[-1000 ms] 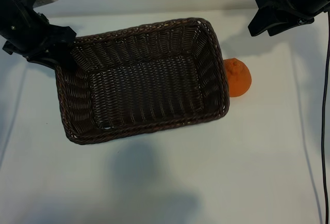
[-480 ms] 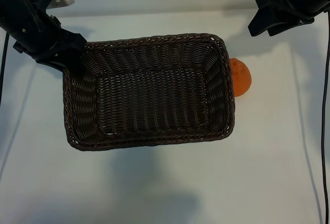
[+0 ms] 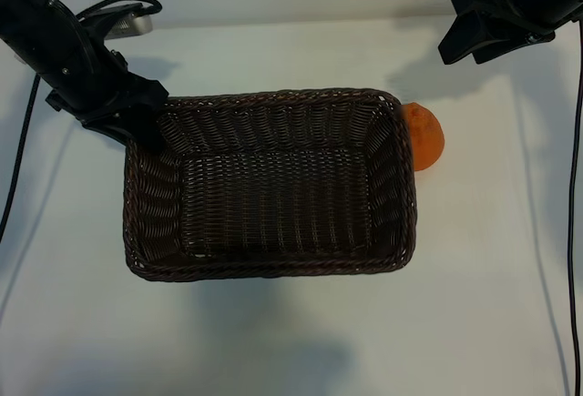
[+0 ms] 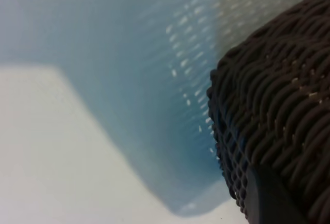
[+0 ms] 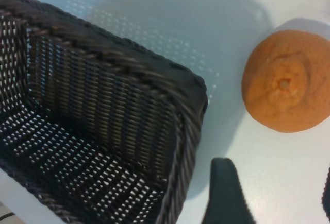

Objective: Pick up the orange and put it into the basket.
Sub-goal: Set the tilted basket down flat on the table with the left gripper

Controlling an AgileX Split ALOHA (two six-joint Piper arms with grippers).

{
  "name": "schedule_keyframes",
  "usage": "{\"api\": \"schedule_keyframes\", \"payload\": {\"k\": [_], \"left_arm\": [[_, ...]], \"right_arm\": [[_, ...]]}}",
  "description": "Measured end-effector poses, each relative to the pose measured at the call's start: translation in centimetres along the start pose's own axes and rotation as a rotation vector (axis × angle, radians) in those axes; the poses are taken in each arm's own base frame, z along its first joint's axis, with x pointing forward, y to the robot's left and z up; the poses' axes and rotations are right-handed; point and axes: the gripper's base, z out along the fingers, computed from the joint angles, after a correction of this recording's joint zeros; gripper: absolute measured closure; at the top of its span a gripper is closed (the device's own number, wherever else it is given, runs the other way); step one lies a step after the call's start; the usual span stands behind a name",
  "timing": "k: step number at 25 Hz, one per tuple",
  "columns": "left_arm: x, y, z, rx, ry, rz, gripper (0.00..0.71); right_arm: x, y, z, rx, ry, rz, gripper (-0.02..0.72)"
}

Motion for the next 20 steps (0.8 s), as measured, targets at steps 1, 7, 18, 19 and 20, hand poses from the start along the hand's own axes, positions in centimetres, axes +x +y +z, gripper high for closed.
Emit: {"api": "schedule_keyframes", "payload": {"k": [1,7,18,19,20], "left_arm": [[-0.01,0.01,0.04,0.001,0.001,0.005,0.507],[-0.03,0.01,0.07,0.003,0.000,0.003,0.507],[0.02,0.20,-0.01,-0.013,0.005,-0.051,0.280],[0.02,0.20,-0.01,-0.013,0.005,-0.051,0.277],[0.02,0.20,-0.01,-0.013,0.005,-0.051,0.275]], "right_arm": [[0.00,0.00,0.00,0.000,0.000,0.000,0.259],[0.00,0.00,0.00,0.000,0.000,0.000,0.259],[0.01,0.00,0.00,0.000,0.001,0.000,0.259],[0.01,0.00,0.00,0.000,0.001,0.000,0.259],[0.01,0.00,0.00,0.000,0.001,0.000,0.259]]}}
